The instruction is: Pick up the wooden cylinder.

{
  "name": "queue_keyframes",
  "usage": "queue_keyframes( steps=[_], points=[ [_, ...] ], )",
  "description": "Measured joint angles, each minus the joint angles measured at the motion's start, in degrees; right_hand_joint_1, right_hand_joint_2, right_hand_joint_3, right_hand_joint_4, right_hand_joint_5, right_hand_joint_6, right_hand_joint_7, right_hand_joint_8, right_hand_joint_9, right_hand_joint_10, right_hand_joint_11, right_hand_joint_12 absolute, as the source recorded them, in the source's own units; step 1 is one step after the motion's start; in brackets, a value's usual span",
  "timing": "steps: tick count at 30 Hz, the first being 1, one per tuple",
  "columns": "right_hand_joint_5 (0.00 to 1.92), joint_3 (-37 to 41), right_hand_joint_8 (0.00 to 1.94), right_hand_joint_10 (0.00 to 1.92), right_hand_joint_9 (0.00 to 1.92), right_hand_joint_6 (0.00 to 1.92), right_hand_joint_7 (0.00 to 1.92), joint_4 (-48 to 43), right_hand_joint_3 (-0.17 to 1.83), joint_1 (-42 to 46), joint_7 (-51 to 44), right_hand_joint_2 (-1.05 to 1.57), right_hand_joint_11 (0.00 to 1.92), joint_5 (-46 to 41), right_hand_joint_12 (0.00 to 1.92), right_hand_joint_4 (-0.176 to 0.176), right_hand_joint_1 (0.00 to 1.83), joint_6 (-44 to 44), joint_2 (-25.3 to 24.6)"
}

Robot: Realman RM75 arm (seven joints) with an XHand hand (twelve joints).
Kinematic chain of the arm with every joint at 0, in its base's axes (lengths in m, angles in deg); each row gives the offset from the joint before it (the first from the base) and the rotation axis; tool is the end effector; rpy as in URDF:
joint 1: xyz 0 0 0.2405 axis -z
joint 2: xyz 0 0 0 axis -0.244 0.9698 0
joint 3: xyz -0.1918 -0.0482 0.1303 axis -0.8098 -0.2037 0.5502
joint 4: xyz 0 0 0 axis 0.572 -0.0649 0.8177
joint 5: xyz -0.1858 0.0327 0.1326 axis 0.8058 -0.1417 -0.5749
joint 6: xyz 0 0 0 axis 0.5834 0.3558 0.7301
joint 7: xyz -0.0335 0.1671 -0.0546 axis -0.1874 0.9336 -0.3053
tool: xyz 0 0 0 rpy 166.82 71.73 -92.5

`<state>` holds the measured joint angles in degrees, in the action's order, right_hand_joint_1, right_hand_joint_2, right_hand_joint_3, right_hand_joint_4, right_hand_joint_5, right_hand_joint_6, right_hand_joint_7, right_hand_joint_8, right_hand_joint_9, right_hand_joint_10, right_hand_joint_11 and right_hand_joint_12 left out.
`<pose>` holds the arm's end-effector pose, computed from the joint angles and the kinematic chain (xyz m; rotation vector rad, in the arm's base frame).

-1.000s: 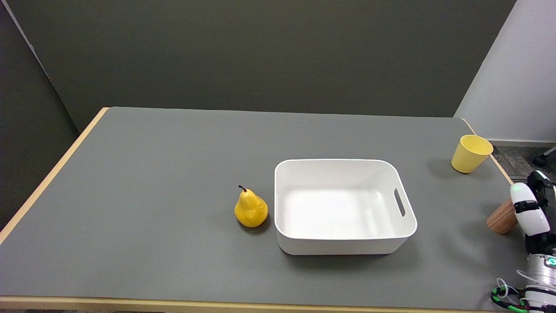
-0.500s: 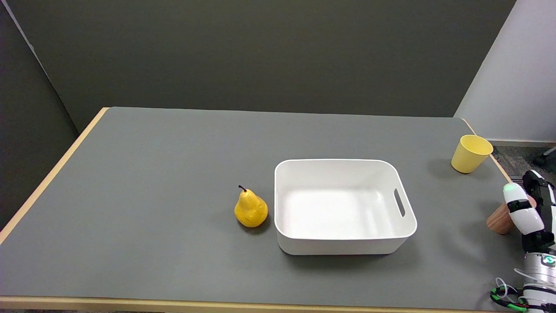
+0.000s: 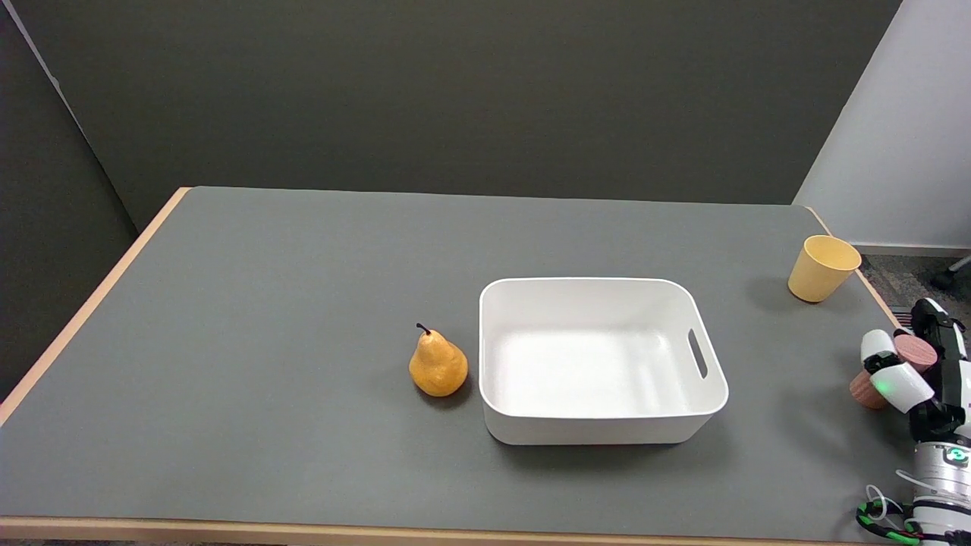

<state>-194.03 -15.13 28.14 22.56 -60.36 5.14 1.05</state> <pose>-0.3639 -0.1403 0.5635 0.7525 -0.3480 1.4007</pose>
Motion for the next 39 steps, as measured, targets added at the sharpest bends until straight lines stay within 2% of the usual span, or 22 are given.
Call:
queue_keyframes(
  steps=[1,3,11,13,14,15,16,18,20,22,24,26,28,32,33,34,35,36,37,39],
  points=[
    [0.06,0.0,0.37,0.42,0.00,0.43,0.03,0.0,1.07,0.0,0.0,0.74,0.00,0.0,0.90,-0.176,0.95,0.0,0.0],
    [0.02,0.0,0.41,0.40,0.00,0.49,0.02,0.0,1.09,0.0,0.0,0.69,0.00,0.1,0.85,-0.176,1.14,0.0,0.0],
    [0.04,0.0,0.43,0.39,0.00,0.51,0.02,0.1,1.15,0.0,0.0,0.76,0.01,0.1,0.85,-0.176,1.21,0.1,0.0],
    [0.10,-0.1,0.39,0.50,0.00,0.45,0.09,0.1,1.14,0.0,0.0,0.84,0.00,0.1,0.95,-0.176,1.03,0.1,0.0],
    [0.10,-0.1,0.41,0.55,0.00,0.46,0.11,0.1,1.15,0.0,0.0,0.86,0.01,0.1,0.96,-0.176,1.04,0.1,0.0],
    [0.09,-0.1,0.47,0.58,0.00,0.52,0.10,0.1,1.18,0.0,0.0,0.83,0.02,0.1,0.92,-0.176,1.15,0.1,0.0],
    [0.10,-0.1,0.49,0.62,0.03,0.56,0.13,0.1,1.18,0.0,0.0,0.85,0.03,0.1,0.97,-0.176,1.18,0.1,0.0],
    [0.18,0.0,0.47,0.67,0.09,0.60,0.24,0.2,1.14,-0.1,0.0,0.96,0.01,0.1,1.21,-0.176,1.07,0.1,0.0],
    [0.21,0.0,0.50,0.70,0.13,0.70,0.28,0.2,1.11,-0.2,0.0,0.99,0.03,0.2,1.30,-0.176,1.10,0.1,0.0],
    [0.25,0.1,0.54,0.81,0.18,0.91,0.35,0.2,0.99,-0.2,0.0,1.08,0.09,0.3,1.40,-0.176,1.06,0.2,0.0],
    [0.27,0.1,0.58,0.85,0.19,0.99,0.38,0.2,0.99,-0.3,0.0,1.09,0.11,0.4,1.44,-0.176,1.09,0.2,0.1],
    [0.36,0.2,0.70,0.94,0.32,1.13,0.49,0.2,1.08,-0.3,-0.1,1.01,0.19,0.4,1.56,-0.176,1.19,0.2,0.1],
    [0.40,0.2,0.83,1.07,0.37,1.25,0.54,0.2,0.98,-0.4,-0.1,1.07,0.30,0.5,1.59,-0.176,1.16,0.2,0.1],
    [0.58,0.3,1.31,1.31,0.61,1.60,0.71,0.2,1.01,-0.5,-0.2,1.02,0.59,0.6,1.77,-0.088,1.24,0.3,0.2],
    [0.60,0.3,1.43,1.37,0.64,1.65,0.72,0.2,1.02,-0.5,-0.2,1.02,0.64,0.6,1.81,-0.076,1.26,0.3,0.2],
    [0.58,0.4,1.66,1.49,0.64,1.75,0.71,0.2,1.07,-0.5,-0.2,0.98,0.73,0.6,1.89,-0.076,1.34,0.3,0.2],
    [0.57,0.4,1.77,1.57,0.64,1.79,0.70,0.2,1.09,-0.6,-0.3,0.97,0.77,0.6,1.92,-0.074,1.37,0.3,0.2],
    [0.56,0.4,1.80,1.61,0.62,1.79,0.70,0.2,1.06,-0.6,-0.3,0.98,0.77,0.6,1.92,-0.072,1.38,0.4,0.2],
    [0.55,0.4,1.83,1.61,0.66,1.79,0.69,0.2,1.05,-0.6,-0.3,0.93,0.77,0.6,1.92,-0.075,1.45,0.4,0.2],
    [0.55,0.5,1.85,1.45,0.95,1.74,0.69,0.2,1.06,-0.7,-0.3,0.55,0.78,0.5,1.92,-0.101,1.83,0.5,0.2]
  ],
)
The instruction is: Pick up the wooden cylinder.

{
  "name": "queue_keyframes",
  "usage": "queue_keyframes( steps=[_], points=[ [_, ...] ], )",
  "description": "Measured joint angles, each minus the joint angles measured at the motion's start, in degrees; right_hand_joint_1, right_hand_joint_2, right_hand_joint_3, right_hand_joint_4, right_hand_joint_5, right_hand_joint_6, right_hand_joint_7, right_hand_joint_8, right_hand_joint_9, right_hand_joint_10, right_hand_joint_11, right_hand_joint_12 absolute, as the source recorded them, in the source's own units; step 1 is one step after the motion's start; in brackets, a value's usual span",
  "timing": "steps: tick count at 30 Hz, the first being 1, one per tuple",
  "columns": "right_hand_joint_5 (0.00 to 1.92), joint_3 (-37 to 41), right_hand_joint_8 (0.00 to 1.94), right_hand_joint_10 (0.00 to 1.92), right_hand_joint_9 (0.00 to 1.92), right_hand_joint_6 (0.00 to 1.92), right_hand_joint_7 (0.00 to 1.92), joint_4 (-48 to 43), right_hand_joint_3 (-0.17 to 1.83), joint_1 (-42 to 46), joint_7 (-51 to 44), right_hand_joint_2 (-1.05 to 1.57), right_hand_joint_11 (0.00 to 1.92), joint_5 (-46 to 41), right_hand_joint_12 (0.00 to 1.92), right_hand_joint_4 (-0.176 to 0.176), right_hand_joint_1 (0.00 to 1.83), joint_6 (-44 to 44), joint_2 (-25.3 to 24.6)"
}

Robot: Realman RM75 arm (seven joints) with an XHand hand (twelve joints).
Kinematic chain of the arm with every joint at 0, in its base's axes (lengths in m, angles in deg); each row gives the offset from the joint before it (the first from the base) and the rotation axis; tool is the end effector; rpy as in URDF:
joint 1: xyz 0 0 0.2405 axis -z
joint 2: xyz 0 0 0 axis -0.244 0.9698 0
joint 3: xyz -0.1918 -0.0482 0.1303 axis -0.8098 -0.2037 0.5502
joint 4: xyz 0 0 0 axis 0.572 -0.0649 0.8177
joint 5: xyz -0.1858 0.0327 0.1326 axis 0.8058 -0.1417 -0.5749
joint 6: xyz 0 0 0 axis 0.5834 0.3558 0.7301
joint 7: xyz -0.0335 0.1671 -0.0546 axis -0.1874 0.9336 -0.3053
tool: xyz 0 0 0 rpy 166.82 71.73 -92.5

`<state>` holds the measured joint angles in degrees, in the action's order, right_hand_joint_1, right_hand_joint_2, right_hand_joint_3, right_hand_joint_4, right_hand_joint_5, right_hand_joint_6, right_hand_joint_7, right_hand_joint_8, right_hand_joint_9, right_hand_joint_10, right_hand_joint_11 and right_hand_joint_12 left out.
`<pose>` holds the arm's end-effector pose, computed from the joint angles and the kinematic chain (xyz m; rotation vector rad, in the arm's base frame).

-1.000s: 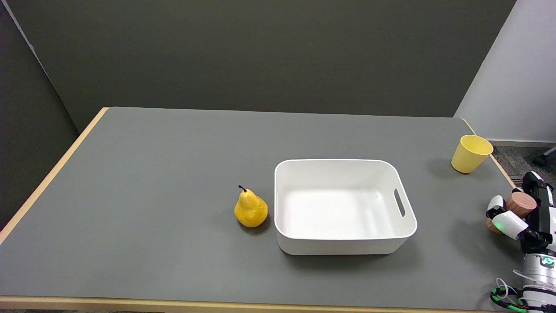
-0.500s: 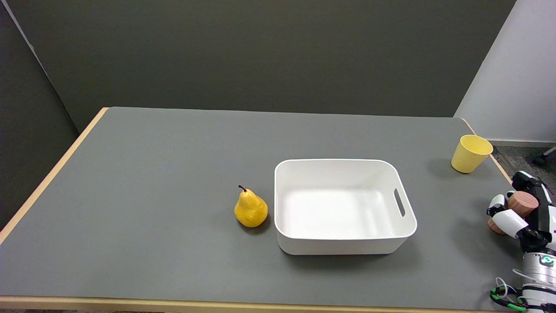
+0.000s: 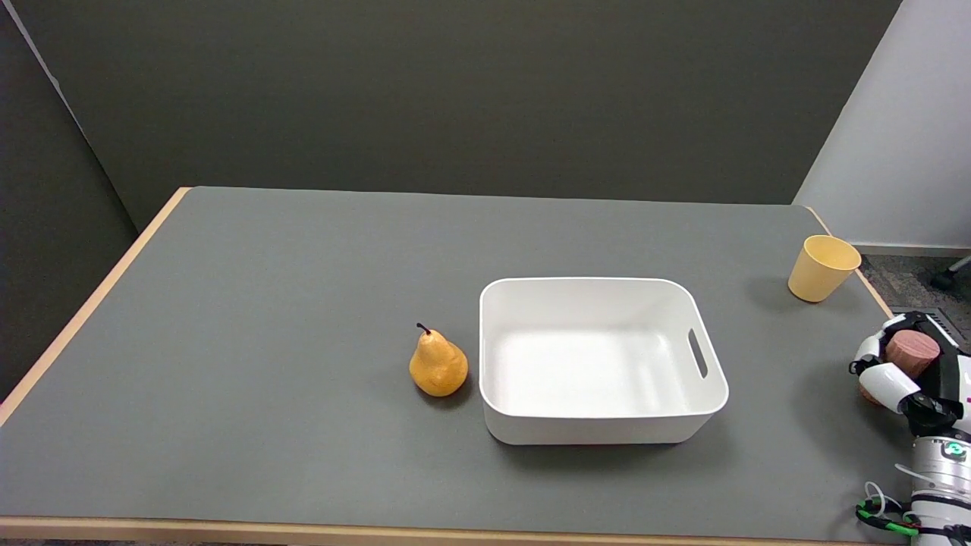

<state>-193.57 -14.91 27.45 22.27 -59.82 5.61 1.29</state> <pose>-0.3612 -0.1452 0.5660 0.7593 -0.3418 1.3992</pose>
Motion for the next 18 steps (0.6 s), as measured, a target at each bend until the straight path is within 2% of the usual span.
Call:
queue_keyframes(
  steps=[2,4,5,7,18],
  points=[
    [0.52,0.1,1.36,1.53,0.98,1.75,0.92,0.0,1.11,-0.1,0.0,0.56,0.83,-0.1,1.92,-0.119,1.69,0.1,0.0],
    [0.62,0.2,1.66,1.88,0.99,1.77,0.87,0.0,1.35,-0.2,0.0,0.54,1.09,-0.3,1.92,-0.053,1.58,0.2,0.0],
    [0.65,0.2,1.63,1.84,1.03,1.78,0.93,0.0,1.42,-0.2,0.0,0.47,1.10,-0.4,1.92,-0.039,1.62,0.3,0.0],
    [0.68,0.3,1.47,1.64,1.13,1.81,1.07,-0.1,1.49,-0.4,-0.1,0.33,1.02,-0.6,1.92,-0.025,1.75,0.3,0.0],
    [0.70,0.6,1.53,1.67,1.15,1.91,1.08,0.1,1.55,-1.1,-0.1,0.30,1.05,-0.8,1.92,-0.001,1.76,0.4,0.0]
  ],
)
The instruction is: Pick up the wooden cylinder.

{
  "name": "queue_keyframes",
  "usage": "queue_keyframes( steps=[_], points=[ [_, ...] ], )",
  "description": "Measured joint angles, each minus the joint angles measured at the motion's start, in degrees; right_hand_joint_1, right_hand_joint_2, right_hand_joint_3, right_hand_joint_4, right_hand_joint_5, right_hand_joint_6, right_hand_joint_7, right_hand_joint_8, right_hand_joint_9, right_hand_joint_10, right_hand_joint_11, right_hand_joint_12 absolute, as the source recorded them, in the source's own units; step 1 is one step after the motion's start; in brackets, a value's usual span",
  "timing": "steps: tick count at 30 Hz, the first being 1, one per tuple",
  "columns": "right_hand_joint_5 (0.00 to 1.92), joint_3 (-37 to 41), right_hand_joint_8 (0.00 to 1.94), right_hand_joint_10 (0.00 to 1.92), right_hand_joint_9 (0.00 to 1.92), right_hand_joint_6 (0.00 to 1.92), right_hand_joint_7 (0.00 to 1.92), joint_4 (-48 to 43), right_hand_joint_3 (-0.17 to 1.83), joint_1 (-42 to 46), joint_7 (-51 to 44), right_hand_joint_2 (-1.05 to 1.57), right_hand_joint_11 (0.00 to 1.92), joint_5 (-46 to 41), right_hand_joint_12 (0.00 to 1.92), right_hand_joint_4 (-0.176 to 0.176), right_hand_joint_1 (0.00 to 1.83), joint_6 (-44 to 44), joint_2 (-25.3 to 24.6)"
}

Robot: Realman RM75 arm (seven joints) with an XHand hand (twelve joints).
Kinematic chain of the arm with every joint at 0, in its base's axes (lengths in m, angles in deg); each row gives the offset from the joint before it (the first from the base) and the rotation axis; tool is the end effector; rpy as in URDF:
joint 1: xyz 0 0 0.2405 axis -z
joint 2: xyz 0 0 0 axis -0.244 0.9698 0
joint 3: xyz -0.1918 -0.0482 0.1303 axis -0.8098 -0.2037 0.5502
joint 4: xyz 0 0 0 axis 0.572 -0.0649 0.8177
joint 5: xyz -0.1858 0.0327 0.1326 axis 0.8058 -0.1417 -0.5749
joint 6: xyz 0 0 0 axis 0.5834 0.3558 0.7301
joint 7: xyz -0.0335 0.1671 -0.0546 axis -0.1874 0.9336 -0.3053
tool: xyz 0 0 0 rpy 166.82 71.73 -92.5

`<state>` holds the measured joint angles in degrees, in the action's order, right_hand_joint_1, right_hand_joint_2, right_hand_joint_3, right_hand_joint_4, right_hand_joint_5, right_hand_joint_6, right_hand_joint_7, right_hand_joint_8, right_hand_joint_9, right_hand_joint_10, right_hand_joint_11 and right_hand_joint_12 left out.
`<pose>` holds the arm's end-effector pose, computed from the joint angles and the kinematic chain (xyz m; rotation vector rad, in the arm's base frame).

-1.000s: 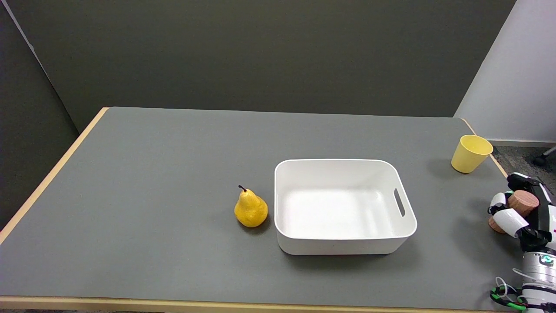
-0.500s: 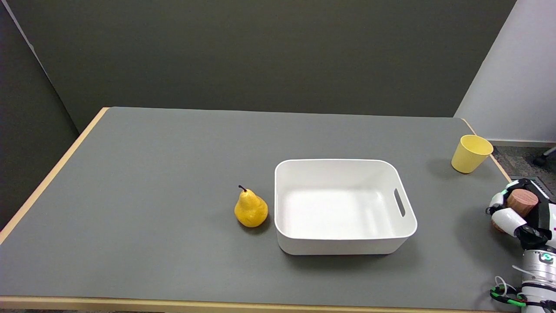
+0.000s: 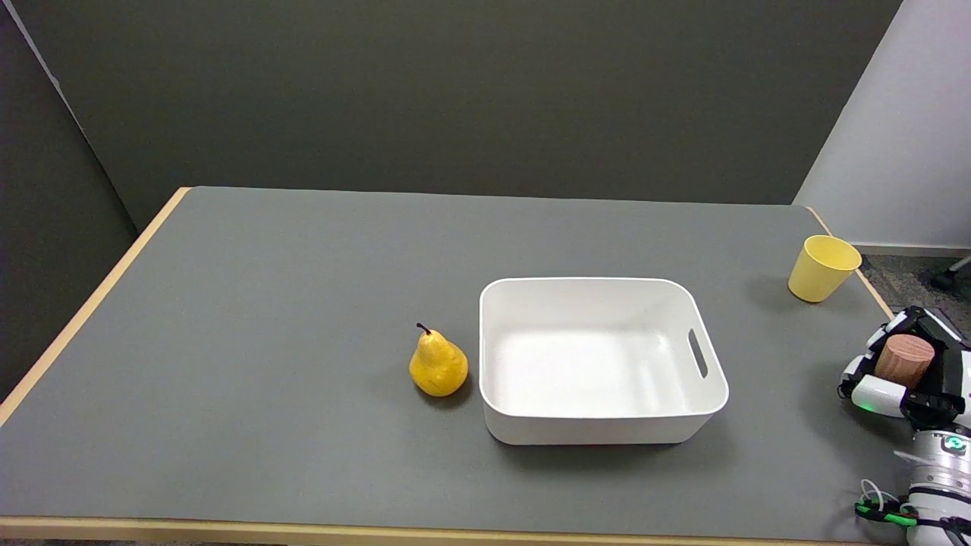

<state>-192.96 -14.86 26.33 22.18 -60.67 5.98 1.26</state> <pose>-0.3583 -0.1498 0.5698 0.7425 -0.3229 1.4257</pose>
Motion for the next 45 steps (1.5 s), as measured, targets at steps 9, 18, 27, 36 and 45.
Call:
queue_keyframes(
  steps=[9,18,27,36,45],
  points=[
    [0.72,0.2,1.54,1.67,1.15,1.92,1.08,0.2,1.56,-0.7,0.0,0.30,1.05,0.8,1.92,-0.013,1.76,-0.1,0.2],
    [0.72,0.3,1.56,1.67,1.16,1.92,1.08,0.2,1.56,-1.4,0.0,0.29,1.06,1.9,1.92,-0.006,1.76,-0.6,0.5],
    [0.70,0.3,1.53,1.65,1.14,1.91,1.06,0.2,1.51,-2.0,-0.1,0.32,1.03,2.9,1.92,-0.035,1.75,-0.6,0.7],
    [0.55,0.4,1.71,1.90,0.77,1.55,0.78,1.3,1.13,-2.1,-0.1,0.77,0.83,3.0,1.92,-0.147,1.46,-0.6,0.2],
    [0.54,0.3,1.40,1.60,0.76,1.33,0.79,2.4,1.05,-1.7,-0.1,0.95,0.79,3.1,1.92,-0.176,1.19,-0.3,-0.6]
  ],
)
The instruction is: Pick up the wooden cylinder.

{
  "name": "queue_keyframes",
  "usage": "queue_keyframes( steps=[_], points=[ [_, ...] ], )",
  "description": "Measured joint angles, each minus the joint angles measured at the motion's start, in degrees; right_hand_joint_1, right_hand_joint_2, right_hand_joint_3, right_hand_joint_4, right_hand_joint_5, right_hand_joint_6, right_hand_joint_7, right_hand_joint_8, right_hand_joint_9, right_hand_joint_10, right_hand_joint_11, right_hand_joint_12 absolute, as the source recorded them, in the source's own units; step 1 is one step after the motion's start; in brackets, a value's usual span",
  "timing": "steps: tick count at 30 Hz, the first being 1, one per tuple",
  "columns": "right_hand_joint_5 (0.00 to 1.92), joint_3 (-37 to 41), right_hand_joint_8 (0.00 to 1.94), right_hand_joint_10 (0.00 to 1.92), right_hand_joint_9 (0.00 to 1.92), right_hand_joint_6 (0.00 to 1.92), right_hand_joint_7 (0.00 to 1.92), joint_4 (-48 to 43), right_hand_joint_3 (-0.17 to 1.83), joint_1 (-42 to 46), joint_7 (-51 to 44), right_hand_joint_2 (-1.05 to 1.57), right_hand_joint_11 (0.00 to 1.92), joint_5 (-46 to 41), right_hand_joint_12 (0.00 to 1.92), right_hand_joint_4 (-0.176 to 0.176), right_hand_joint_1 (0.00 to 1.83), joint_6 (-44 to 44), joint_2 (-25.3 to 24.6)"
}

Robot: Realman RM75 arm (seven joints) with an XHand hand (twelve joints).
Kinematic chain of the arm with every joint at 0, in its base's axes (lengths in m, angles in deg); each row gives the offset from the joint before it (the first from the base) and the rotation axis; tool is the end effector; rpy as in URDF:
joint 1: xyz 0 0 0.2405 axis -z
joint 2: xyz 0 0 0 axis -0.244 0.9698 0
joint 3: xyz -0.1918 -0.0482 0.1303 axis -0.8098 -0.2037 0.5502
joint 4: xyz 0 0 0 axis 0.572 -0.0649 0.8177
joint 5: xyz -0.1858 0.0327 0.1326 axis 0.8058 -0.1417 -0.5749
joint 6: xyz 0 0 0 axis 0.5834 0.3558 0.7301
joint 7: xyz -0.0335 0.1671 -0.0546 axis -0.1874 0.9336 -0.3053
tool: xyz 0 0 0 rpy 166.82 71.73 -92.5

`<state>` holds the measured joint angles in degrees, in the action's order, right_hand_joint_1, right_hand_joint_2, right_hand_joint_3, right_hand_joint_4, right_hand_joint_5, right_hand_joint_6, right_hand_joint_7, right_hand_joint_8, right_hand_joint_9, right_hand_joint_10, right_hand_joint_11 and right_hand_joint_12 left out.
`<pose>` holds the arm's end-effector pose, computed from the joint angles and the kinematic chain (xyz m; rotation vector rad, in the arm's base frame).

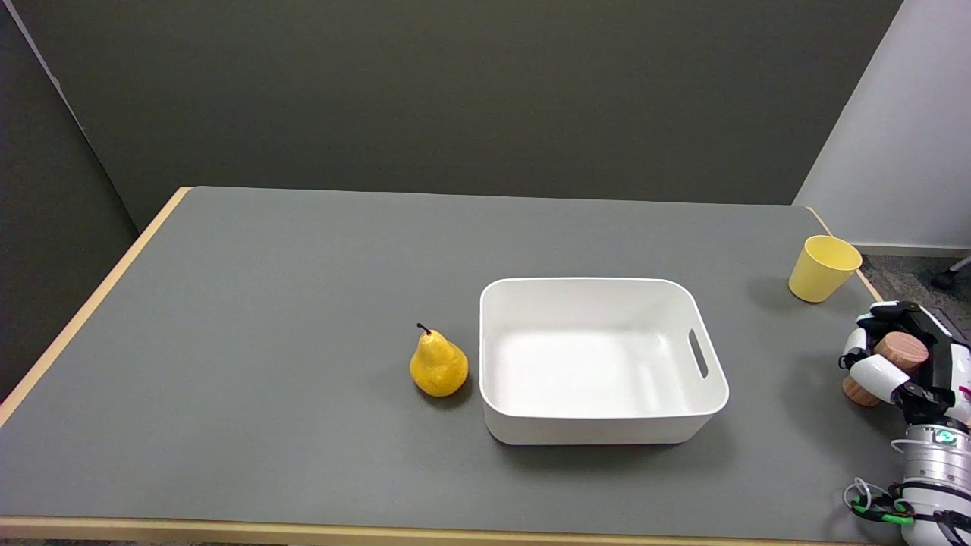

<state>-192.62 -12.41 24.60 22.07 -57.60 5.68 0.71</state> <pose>-0.3564 -0.1574 0.5685 0.7829 -0.3153 1.3982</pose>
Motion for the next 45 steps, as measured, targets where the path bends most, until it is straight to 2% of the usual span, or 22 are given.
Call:
queue_keyframes(
  steps=[1,3,4,9,10,11,12,14,16,18,20,22,24,27,33,45],
  points=[
    [0.53,0.0,1.53,1.73,0.82,1.32,0.83,0.1,1.07,0.0,0.0,0.92,0.83,0.0,1.92,-0.176,1.25,0.1,-0.1],
    [0.56,-0.1,1.90,1.90,1.01,1.40,0.82,0.3,1.29,0.1,0.0,0.72,1.00,0.0,1.92,-0.176,1.34,0.2,-0.1],
    [0.57,-0.1,1.94,1.92,1.06,1.41,0.84,0.4,1.34,0.1,0.0,0.69,1.05,0.0,1.92,-0.176,1.35,0.3,-0.2],
    [0.60,-0.2,1.94,1.92,1.15,1.44,0.90,0.8,1.44,0.0,-0.3,0.63,1.10,0.1,1.92,-0.176,1.37,0.8,-0.3],
    [0.59,-0.2,1.94,1.92,1.15,1.53,0.84,0.8,1.31,0.0,-0.4,0.71,1.09,0.1,1.92,-0.176,1.31,0.9,-0.3],
    [0.56,-0.2,1.93,1.92,1.14,1.76,0.68,0.9,0.97,-0.1,-0.5,0.92,1.06,0.2,1.92,-0.176,1.17,1.0,-0.3],
    [0.56,-0.2,1.93,1.92,1.14,1.86,0.61,0.9,0.84,-0.1,-0.6,1.01,1.04,0.2,1.92,-0.176,1.10,1.1,-0.3],
    [0.59,-0.2,1.94,1.92,1.15,1.84,0.65,1.0,0.91,-0.2,-0.9,0.96,1.02,0.3,1.92,-0.176,1.11,1.2,-0.3],
    [0.74,-0.1,1.94,1.92,1.16,1.56,0.82,1.1,1.06,-0.2,-1.1,0.80,1.02,0.3,1.92,-0.176,1.19,1.5,-0.3],
    [0.80,-0.1,1.94,1.92,1.20,1.71,0.94,1.2,1.32,-0.3,-1.2,0.67,1.11,0.3,1.92,-0.173,1.20,1.7,-0.3],
    [0.79,-0.1,1.94,1.92,1.20,1.75,0.95,1.2,1.35,-0.4,-1.3,0.67,1.13,0.3,1.92,-0.150,1.19,1.9,-0.3],
    [0.74,-0.1,1.94,1.92,1.19,1.80,0.93,1.3,1.31,-0.4,-1.4,0.71,1.09,0.3,1.92,-0.125,1.17,2.1,-0.3],
    [0.73,-0.1,1.94,1.92,1.18,1.81,0.92,1.4,1.29,-0.5,-1.6,0.72,1.08,0.4,1.92,-0.116,1.16,2.3,-0.3],
    [0.77,0.0,1.94,1.92,1.19,1.77,0.91,1.6,1.30,-0.7,-1.7,0.70,1.09,0.4,1.92,-0.111,1.17,2.5,-0.3],
    [0.75,0.0,1.94,1.92,1.16,1.72,0.85,1.9,1.20,-1.0,-1.8,0.75,1.07,0.6,1.92,-0.096,1.16,2.9,-0.2],
    [0.76,0.0,1.94,1.92,1.16,1.71,0.85,2.5,1.21,-1.5,-2.0,0.74,1.08,0.6,1.92,-0.095,1.16,3.6,-0.1]
  ],
)
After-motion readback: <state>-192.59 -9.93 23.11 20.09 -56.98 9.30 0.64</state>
